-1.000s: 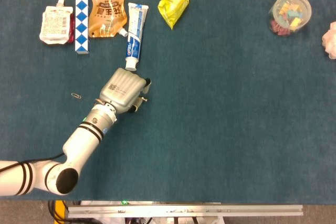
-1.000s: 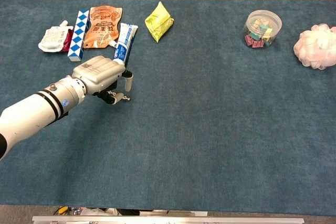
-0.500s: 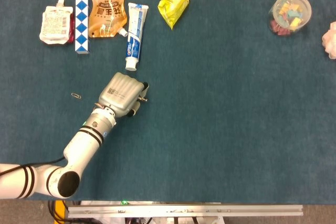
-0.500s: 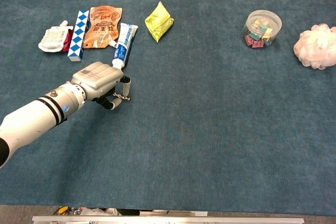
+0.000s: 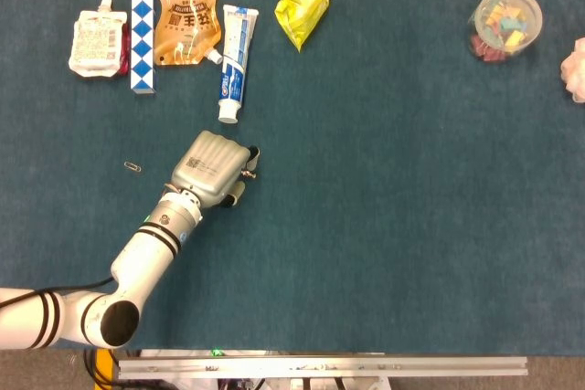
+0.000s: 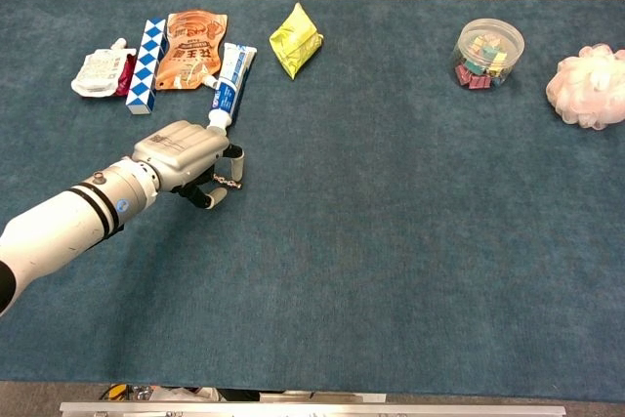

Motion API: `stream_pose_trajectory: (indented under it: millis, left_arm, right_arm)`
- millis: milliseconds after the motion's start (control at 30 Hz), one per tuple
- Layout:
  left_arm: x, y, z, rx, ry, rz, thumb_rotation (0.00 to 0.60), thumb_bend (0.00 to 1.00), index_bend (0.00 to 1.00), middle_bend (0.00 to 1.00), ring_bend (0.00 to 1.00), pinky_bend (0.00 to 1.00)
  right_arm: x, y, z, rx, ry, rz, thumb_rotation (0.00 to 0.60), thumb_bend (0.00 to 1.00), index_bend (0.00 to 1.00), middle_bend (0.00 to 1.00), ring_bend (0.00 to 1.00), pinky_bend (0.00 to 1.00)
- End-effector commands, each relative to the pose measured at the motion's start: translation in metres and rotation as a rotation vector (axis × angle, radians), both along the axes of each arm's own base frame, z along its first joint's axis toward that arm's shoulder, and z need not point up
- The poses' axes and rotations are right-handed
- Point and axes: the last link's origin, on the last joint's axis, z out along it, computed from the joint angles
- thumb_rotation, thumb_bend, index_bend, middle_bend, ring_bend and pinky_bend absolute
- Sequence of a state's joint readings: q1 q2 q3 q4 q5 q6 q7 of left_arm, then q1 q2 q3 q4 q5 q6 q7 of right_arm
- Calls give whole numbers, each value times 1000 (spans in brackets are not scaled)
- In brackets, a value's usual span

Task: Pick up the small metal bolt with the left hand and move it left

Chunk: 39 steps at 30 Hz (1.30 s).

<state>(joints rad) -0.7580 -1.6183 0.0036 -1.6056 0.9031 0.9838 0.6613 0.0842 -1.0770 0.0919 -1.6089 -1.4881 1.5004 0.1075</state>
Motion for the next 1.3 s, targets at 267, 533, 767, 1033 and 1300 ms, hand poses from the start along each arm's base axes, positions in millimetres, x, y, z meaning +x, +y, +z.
stream_pose_trajectory:
  millis: [267,533,767,1033,1300]
  left_arm:
    - [3,0,0,5,-28,6,600,402,436,1000,993,1000]
    - [5,0,2,17,-53,8,600,402,470,1000,995,1000]
    - [7,0,9,38,-74,1,600,402,503,1000,996,1000]
    - [3,-3,2,21,-35,-5,600,402,396,1000,996,1000]
    - [6,-4,2,18,-23,-8,600,402,312,1000,996,1000]
  right_arm:
    - [-1,1,1,-5,-1,-3,600,369,488,452,398,414]
    - [-1,2,2,-8,-1,-3,600,369,488,455,398,414]
    - [-1,2,1,-9,-4,-1,600,369,488,455,398,414]
    - [-2,4,3,-13,-4,-2,600,369,487,456,398,414]
    - [-3,5,3,-16,-6,-5,600,370,488,459,398,414]
